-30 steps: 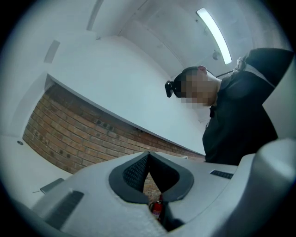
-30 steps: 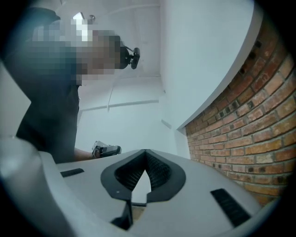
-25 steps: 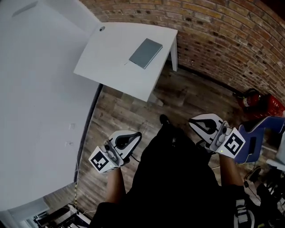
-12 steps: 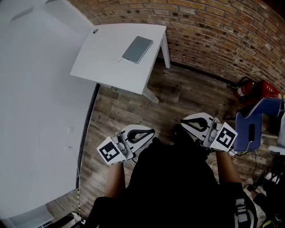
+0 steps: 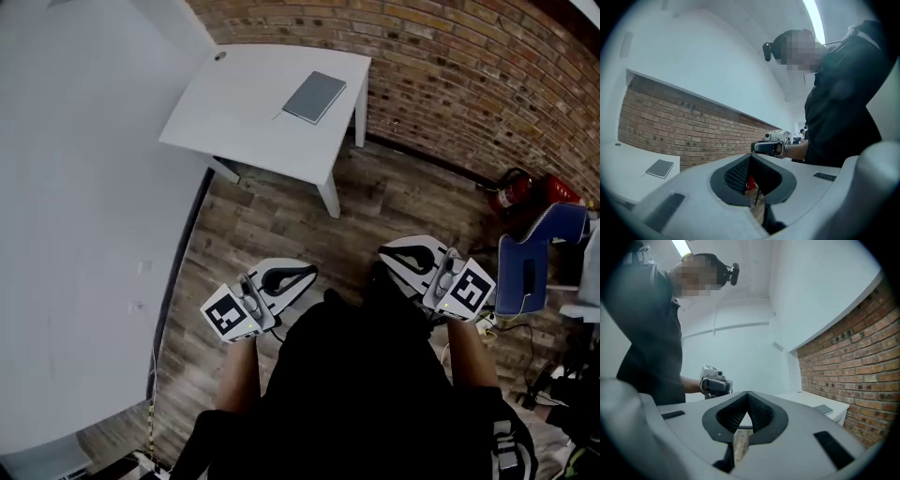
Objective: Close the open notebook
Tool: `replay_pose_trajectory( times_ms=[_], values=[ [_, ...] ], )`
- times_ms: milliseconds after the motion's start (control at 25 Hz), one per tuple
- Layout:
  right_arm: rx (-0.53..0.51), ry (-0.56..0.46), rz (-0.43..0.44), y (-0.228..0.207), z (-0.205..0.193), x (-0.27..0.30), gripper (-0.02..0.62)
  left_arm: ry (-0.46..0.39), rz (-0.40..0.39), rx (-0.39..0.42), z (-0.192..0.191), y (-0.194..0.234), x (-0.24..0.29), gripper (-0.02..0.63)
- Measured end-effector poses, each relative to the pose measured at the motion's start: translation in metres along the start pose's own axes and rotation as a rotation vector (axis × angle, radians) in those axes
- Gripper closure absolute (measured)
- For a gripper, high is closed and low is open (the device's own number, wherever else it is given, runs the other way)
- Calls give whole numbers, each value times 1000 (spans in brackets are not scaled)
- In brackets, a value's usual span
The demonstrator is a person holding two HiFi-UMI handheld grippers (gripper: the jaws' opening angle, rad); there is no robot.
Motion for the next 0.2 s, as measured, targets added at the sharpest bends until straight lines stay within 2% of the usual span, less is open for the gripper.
replay_pose_trajectory(
  times_ms=[200],
  values=[
    [40, 69, -33, 41, -9, 51, 589, 14, -21, -40, -10, -2, -55, 589]
  ],
)
Point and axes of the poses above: the fingertips, and each gripper's own axes: x forward along the fingers, y to its left, z out of its top, the point moved 9 cm from there along -x, backward along the fingers, and after that the axes turned 5 degrees about -x, right-handed, at the moved point
